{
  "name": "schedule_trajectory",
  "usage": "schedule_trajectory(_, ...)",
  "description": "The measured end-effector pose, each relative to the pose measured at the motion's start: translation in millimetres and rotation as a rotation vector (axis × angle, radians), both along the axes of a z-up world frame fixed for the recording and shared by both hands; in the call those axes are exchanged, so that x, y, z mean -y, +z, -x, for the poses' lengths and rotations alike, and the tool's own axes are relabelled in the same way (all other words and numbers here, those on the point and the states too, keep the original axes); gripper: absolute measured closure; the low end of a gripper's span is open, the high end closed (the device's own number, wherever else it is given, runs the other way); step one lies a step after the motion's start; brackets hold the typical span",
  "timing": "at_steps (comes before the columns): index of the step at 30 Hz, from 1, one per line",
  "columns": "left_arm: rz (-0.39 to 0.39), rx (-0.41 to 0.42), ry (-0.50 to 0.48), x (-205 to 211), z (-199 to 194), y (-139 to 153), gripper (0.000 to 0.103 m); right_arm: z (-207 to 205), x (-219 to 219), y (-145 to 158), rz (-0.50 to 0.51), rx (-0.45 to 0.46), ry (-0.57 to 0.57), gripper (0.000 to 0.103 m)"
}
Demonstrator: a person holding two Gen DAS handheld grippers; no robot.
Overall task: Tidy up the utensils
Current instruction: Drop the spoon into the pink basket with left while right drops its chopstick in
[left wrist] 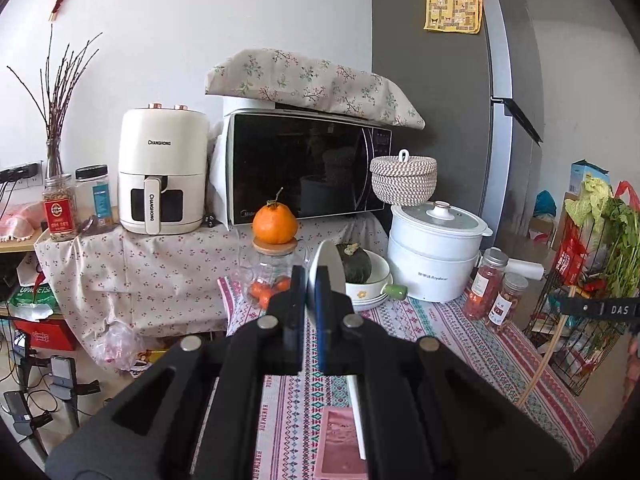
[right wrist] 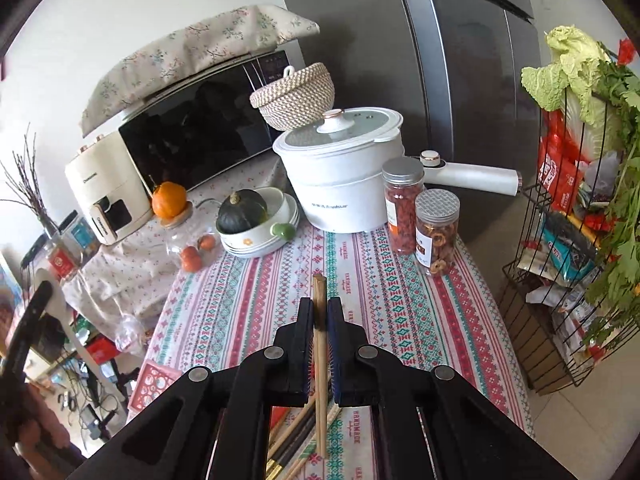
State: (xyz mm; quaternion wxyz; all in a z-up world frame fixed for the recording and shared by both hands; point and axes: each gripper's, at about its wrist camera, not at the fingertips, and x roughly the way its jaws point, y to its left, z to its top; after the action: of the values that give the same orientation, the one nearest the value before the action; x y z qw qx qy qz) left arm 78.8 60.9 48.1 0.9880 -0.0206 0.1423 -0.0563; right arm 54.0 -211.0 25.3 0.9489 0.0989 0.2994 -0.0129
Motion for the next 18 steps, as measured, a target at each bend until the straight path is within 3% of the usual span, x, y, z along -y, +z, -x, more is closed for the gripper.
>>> schedule_trajectory(11,-0.085,-0.077,-0.01,11.3,-19.3,-30.5,0.098,21.7,-31.8,17.1,0.096,0.08,0.08,0.098)
schedule_trajectory(18,-0.077,-0.154,-0.052,15.1,-24.5,-35.4,0.093,20.4,-30.2,22.1,0.048,0.089,0.097,0.098)
